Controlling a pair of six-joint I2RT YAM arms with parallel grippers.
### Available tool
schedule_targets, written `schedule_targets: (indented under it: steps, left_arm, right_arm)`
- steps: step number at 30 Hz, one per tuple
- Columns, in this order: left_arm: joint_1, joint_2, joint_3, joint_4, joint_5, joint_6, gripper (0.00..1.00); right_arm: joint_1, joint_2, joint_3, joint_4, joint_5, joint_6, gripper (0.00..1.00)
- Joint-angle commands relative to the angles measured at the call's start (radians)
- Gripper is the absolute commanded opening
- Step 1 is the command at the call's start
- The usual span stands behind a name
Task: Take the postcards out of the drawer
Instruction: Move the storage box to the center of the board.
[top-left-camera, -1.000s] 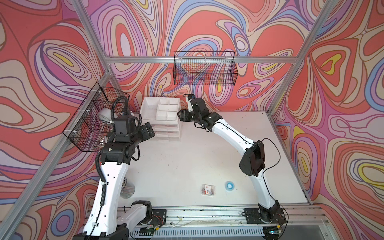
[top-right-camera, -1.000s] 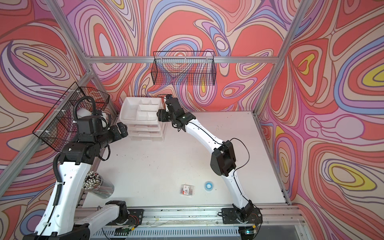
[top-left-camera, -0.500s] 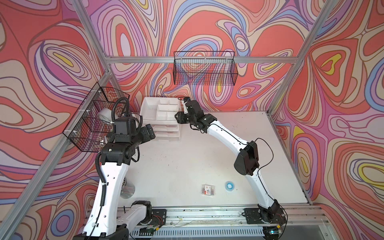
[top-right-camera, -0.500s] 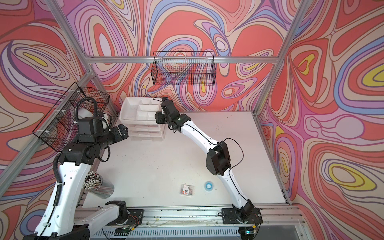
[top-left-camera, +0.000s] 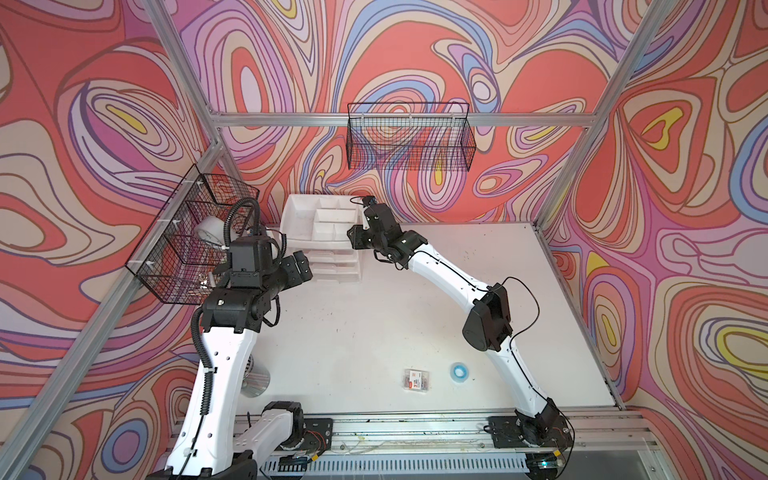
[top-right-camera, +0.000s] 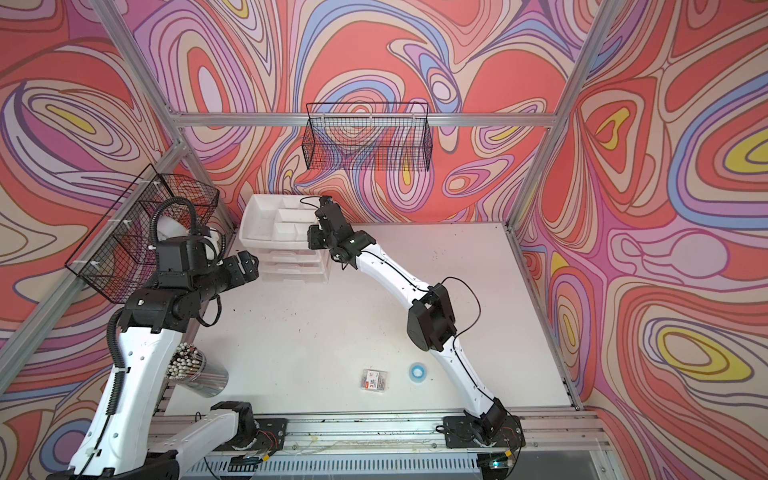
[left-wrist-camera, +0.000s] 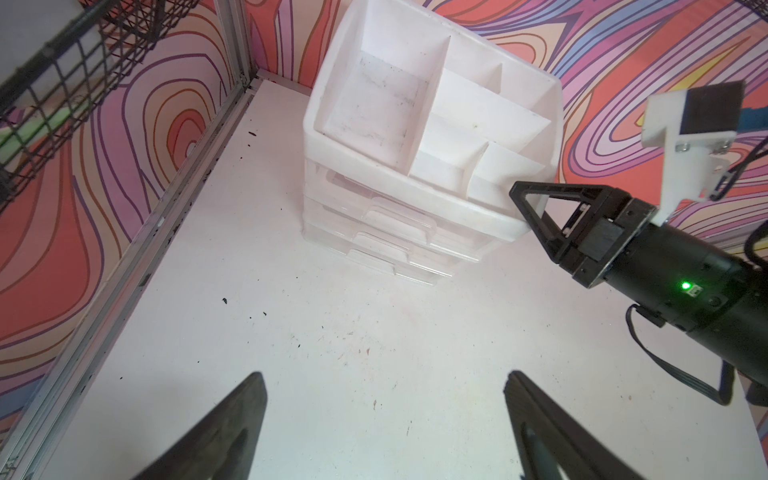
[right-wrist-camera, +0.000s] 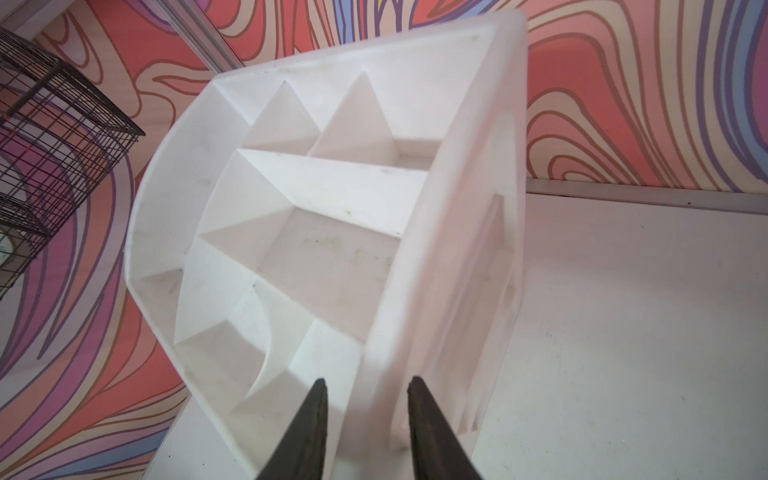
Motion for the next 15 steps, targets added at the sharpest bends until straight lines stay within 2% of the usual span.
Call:
schedule_targets:
  steps: [1,8,15]
  left_arm:
    - [-0.005,-0.020,-0.006,0.004,0.024,0.010,0.92]
    - [-0.005,-0.030,0.016,0.010,0.028,0.024,0.92]
    - [-0.005,-0.034,0.036,0.016,0.045,0.027,0.93]
  right_arm:
    - [-0.001,0.003,-0.001,-0.049,0.064,-0.001,0.31]
    - [-0.007,-0.051,-0.051,-0.079,0.117,-0.047,0.28]
    - [-0.045,-0.079,-0.048,-0.165,0.116,-0.072,0.22]
